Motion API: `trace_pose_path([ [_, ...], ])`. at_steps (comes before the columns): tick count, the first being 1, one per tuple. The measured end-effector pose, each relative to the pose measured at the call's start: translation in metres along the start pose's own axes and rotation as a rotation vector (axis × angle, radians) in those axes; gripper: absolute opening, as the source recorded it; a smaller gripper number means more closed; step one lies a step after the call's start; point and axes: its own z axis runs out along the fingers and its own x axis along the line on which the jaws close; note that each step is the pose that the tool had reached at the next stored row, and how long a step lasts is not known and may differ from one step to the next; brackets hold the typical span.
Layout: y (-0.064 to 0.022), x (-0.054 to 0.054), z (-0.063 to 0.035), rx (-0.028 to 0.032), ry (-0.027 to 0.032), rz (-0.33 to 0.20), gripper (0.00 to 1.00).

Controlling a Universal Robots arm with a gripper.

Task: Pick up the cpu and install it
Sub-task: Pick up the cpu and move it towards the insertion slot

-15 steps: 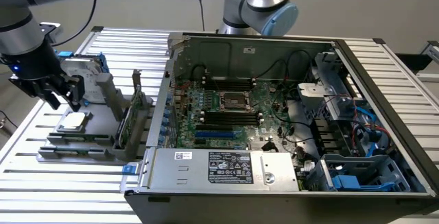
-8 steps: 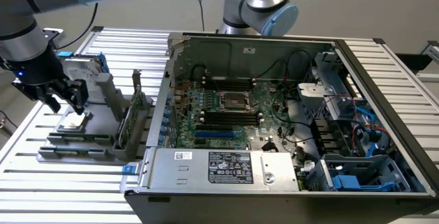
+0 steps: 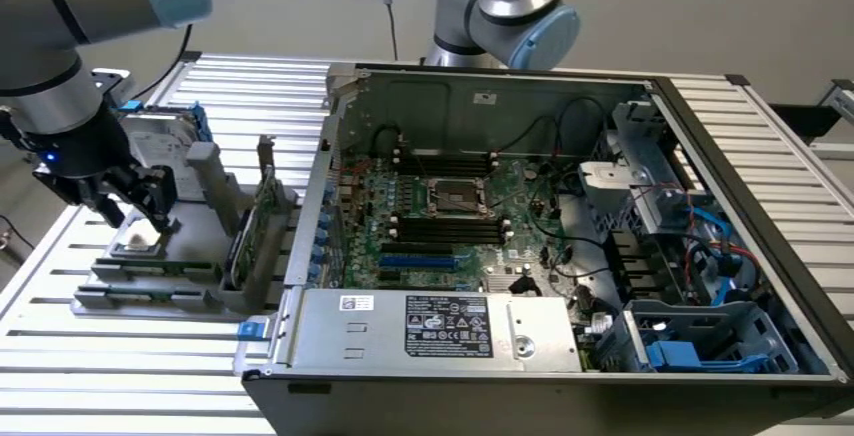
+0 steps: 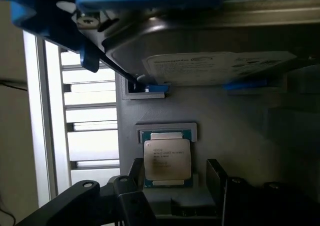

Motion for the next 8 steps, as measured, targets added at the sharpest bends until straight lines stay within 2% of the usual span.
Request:
trace_pose_path([
  [5, -0.0003, 0.0008, 0.0087, -0.0005, -0.0007, 0.0, 0.62],
  [8, -0.0005, 0.003, 0.0102, -0.0031, -0.0005, 0.0, 0.62],
])
